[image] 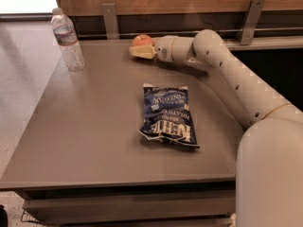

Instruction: Pick apple

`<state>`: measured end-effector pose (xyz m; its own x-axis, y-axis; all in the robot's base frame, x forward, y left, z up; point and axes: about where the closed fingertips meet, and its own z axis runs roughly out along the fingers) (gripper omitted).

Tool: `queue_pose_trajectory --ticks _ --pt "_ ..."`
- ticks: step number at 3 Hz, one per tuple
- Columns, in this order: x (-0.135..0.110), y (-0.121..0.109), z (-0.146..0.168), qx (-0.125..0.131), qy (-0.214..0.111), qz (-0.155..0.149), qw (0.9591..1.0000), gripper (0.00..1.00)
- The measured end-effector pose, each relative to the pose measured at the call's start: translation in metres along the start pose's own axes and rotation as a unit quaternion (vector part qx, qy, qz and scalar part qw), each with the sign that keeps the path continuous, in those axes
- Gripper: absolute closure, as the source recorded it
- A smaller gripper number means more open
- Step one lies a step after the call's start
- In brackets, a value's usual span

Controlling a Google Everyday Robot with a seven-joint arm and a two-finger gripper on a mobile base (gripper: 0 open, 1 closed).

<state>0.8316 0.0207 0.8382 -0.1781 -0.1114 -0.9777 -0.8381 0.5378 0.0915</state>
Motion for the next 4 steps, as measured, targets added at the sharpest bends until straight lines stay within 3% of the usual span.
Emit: queue_pose_trajectory --ticks 1,2,3,4 --pt "0.001 0.002 0.003 -0.002 0.000 0.000 1.0000 0.83" --pt "0.001 0.004 0.006 -0.005 0.001 0.001 1.0000 1.00" --pt "-0.006 0.008 0.003 -0.007 0.003 -0.003 1.0000 1.00" --pt "-0.030 0.016 -0.019 0.011 0.006 -0.025 0.9996 1.00"
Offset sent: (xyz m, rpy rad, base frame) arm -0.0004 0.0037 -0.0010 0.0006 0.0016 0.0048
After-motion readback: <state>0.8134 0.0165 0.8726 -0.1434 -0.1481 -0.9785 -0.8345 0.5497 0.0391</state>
